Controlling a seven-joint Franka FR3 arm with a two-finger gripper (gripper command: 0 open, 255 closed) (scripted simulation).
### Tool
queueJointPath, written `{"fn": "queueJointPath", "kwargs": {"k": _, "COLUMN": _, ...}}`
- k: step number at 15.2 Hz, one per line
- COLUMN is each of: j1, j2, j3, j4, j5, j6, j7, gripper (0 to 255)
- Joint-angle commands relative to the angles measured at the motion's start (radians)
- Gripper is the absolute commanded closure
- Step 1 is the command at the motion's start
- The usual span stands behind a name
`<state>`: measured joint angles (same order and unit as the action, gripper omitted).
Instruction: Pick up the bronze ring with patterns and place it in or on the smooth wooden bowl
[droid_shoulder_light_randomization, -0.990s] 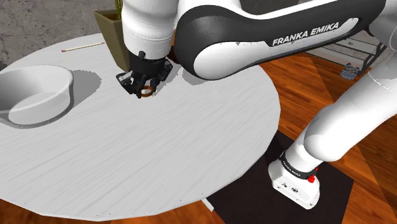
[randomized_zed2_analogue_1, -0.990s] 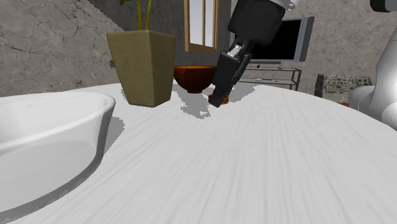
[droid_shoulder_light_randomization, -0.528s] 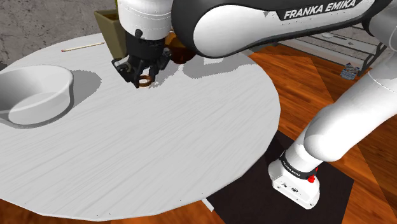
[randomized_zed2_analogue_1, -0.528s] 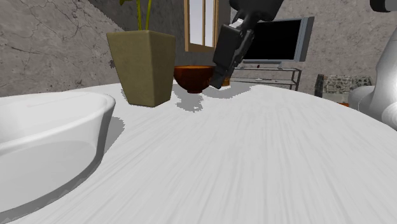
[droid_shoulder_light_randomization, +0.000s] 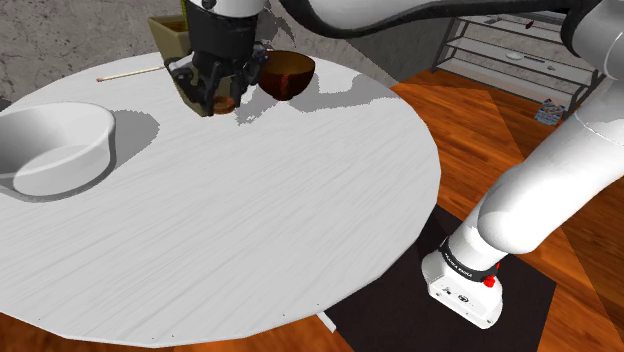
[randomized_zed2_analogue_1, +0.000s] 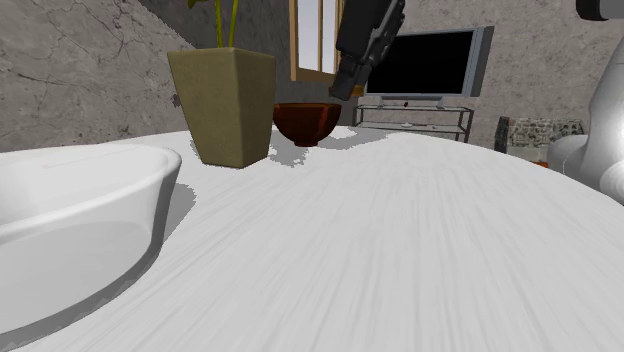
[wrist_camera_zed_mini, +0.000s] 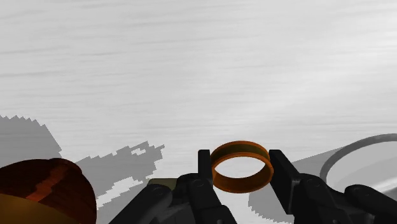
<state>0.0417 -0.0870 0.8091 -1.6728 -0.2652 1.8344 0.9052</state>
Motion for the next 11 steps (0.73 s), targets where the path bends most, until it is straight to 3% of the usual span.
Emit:
{"fn": "queueJointPath", "kwargs": {"k": 1, "j1": 0.0, "j2": 0.006, "j3": 0.001, "j4": 0.031, "j5": -0.003, "j6": -0.026, "j7": -0.006, "gripper": 255}}
{"fn": "queueJointPath", "kwargs": {"k": 8, "j1": 0.006, "j2": 0.045, "j3": 0.017, "j4": 0.148, "j5": -0.031, "j6": -0.12, "j7": -0.01, "gripper": 255}}
{"fn": "queueJointPath", "kwargs": {"k": 11, "j1": -0.035, "j2": -0.002, "j3": -0.04, "j4": 0.101, "j5": 0.022, "j6": -0.079, "j7": -0.1, "gripper": 255}}
